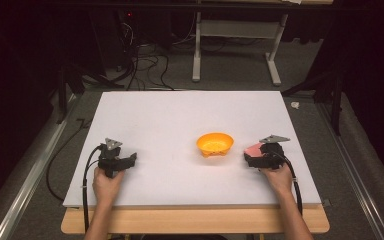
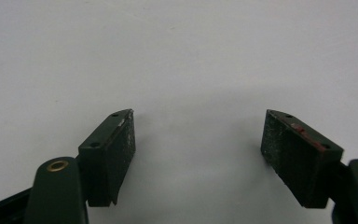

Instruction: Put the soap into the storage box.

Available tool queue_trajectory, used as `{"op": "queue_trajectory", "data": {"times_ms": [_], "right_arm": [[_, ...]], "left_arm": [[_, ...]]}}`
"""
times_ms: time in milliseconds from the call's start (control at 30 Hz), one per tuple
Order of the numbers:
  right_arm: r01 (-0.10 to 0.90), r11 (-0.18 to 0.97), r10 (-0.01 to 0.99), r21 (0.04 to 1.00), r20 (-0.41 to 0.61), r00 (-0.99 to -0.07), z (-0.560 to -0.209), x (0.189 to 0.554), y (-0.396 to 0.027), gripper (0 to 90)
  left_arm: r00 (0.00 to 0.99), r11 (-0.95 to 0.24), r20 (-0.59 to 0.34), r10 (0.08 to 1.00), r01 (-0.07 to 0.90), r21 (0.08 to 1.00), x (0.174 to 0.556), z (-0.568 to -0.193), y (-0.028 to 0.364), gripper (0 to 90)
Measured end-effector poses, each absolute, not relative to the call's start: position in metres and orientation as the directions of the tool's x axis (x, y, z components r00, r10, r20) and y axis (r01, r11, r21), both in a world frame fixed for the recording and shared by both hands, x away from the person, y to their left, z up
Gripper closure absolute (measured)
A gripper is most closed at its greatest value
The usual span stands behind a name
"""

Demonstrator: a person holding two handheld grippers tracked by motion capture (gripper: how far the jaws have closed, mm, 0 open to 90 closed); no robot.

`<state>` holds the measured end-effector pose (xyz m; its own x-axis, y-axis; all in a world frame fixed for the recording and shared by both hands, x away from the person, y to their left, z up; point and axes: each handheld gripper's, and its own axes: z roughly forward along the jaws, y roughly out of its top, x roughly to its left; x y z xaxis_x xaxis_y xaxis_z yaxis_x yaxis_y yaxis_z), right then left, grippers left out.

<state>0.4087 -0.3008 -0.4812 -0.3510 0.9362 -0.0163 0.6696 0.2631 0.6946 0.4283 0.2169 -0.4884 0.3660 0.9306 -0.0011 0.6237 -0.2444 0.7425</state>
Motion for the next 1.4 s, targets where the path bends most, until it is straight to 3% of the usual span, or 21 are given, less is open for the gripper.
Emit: {"op": "queue_trajectory", "data": {"times_ms": [1400], "right_arm": [[0.615, 0.157, 0.928, 0.773, 0.097, -0.359, -0.443, 0.375, -0.309, 13.5]], "left_arm": [[0.366, -0.244, -0.001, 0.931, 0.624, 0.742, 0.428, -0.488, 0.217, 26.5]]}}
